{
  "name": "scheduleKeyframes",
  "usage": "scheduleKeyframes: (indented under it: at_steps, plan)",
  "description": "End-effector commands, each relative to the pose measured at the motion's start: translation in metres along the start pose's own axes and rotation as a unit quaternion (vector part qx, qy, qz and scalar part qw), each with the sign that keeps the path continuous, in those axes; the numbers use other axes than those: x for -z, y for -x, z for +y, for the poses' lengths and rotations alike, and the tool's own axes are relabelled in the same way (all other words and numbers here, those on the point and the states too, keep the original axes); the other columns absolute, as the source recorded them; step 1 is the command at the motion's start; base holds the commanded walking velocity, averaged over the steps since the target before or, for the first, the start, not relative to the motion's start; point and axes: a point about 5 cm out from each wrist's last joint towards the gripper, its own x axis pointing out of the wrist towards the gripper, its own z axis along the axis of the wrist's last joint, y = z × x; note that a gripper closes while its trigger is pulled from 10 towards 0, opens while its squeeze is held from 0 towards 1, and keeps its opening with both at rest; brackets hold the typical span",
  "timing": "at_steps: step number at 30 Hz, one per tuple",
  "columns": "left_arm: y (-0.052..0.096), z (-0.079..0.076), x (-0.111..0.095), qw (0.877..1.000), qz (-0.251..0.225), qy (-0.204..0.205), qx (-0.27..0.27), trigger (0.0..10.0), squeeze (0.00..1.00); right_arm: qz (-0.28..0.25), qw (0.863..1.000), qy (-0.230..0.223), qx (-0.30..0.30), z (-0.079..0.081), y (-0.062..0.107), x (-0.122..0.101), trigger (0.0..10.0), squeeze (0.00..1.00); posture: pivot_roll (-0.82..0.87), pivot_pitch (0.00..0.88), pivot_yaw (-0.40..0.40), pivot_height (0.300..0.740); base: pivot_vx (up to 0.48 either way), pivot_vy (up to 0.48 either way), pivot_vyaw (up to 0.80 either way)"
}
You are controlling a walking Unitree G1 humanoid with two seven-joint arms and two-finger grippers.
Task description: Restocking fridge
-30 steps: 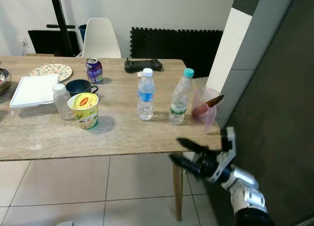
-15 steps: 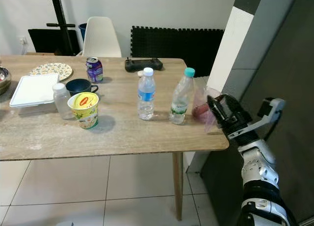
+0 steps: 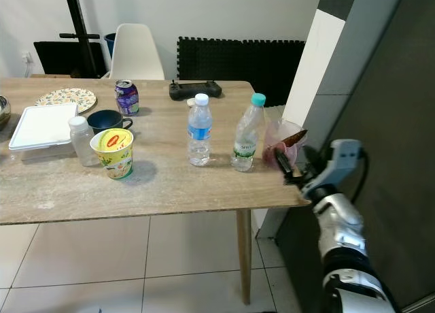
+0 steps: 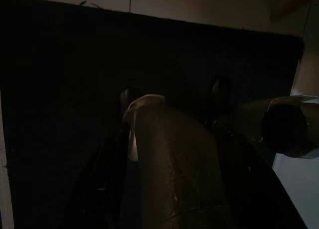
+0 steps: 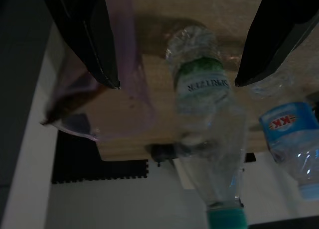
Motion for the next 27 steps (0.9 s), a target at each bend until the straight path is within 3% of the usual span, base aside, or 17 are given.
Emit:
scheduleKeyframes:
  at_steps: [1, 15, 27]
  plan:
    - [0.001, -0.004, 0.015, 1.000, 0.024, 0.010, 0.005, 10.0, 0.00, 0.002, 0.999, 0.026, 0.020, 0.000, -0.006, -0.004, 10.0, 0.00, -0.02, 0.000, -0.086, 0.740, 0.000, 0.000, 0.00]
    - [0.001, -0.004, 0.016, 1.000, 0.025, 0.013, 0.005, 10.0, 0.00, 0.038, 0.991, 0.094, 0.088, -0.004, -0.015, -0.005, 10.0, 0.00, -0.02, 0.000, -0.087, 0.740, 0.000, 0.000, 0.00]
    - [0.000, -0.006, 0.014, 1.000, 0.022, 0.010, 0.007, 10.0, 0.00, 0.068, 0.986, 0.094, 0.116, 0.002, -0.015, 0.009, 10.0, 0.00, -0.02, 0.000, -0.082, 0.740, 0.000, 0.000, 0.00]
